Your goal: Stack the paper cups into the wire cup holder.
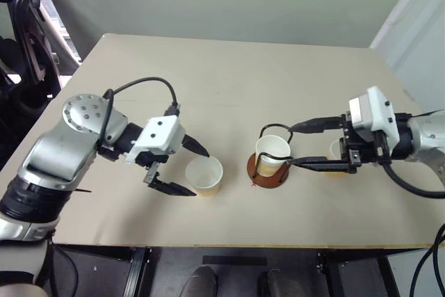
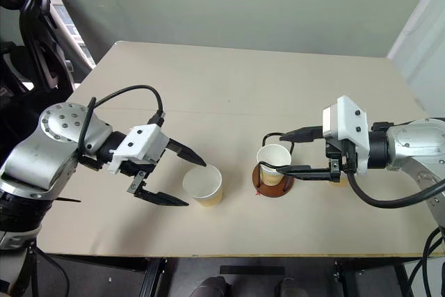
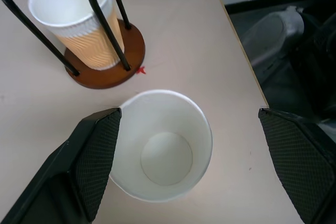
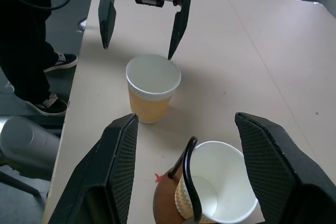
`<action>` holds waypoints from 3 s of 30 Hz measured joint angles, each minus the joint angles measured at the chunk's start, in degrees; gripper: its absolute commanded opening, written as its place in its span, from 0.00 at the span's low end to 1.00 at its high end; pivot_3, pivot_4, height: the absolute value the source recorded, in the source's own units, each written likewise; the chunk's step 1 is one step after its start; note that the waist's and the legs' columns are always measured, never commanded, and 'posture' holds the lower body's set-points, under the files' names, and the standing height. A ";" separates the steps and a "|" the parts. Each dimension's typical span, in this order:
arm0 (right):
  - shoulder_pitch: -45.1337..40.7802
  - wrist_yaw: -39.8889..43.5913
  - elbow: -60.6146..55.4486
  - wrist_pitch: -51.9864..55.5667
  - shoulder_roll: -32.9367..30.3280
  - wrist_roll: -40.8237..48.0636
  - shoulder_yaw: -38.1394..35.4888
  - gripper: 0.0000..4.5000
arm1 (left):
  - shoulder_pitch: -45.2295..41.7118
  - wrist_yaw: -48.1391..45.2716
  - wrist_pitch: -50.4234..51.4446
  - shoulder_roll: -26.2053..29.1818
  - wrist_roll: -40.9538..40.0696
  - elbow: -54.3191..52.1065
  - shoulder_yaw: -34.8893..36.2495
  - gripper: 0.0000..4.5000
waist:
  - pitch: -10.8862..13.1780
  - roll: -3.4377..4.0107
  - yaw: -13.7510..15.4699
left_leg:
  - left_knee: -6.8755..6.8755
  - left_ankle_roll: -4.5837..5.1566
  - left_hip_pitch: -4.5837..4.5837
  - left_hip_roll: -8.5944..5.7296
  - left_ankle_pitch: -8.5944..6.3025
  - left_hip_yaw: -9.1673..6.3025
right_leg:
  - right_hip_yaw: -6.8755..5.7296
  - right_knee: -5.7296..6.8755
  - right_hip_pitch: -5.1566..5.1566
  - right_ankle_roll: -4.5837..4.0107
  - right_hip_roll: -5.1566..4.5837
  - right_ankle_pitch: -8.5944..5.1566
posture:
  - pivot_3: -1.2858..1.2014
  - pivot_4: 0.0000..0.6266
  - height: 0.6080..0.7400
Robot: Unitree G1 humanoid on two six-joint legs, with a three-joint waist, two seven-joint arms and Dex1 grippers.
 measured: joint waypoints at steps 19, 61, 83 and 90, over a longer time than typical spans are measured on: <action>1.02 0.00 -0.34 0.34 -0.63 3.99 -0.76 0.65 | 4.54 0.40 -7.51 -1.14 5.95 2.14 -2.16 0.96 | 0.00 0.00 -0.16 | -0.02 -0.01 0.01 0.00 -0.01 0.00 | 0.01 0.00 -0.02 -0.04 0.00 -0.02 | 0.52 0.24 1.00; 2.39 -0.42 7.36 -0.46 -3.33 -2.31 -0.74 0.66 | -15.72 0.43 -5.38 -11.37 2.59 9.62 -0.78 0.01 | 0.00 0.00 -0.03 | -0.01 0.00 -0.02 -0.01 -0.03 0.03 | 0.00 0.08 0.03 -0.01 -0.03 -0.01 | 0.52 0.24 1.00; 9.46 -1.68 6.26 0.43 -5.42 -3.75 -5.36 0.66 | -31.45 -0.17 -9.53 -20.82 -1.05 25.60 -11.61 0.01 | 0.00 -0.01 0.39 | 0.07 0.06 -0.09 0.00 -0.06 0.06 | -0.01 0.00 0.08 0.06 -0.03 0.03 | 0.52 0.24 1.00; 11.14 -2.56 5.04 0.65 -5.43 -3.73 -7.29 0.66 | -33.56 -0.23 -13.59 -24.42 -0.92 30.90 -14.65 0.01 | 0.00 -0.01 0.49 | 0.11 0.08 -0.12 -0.01 -0.07 0.09 | 0.00 -0.01 0.08 0.10 -0.03 0.05 | 0.52 0.24 1.00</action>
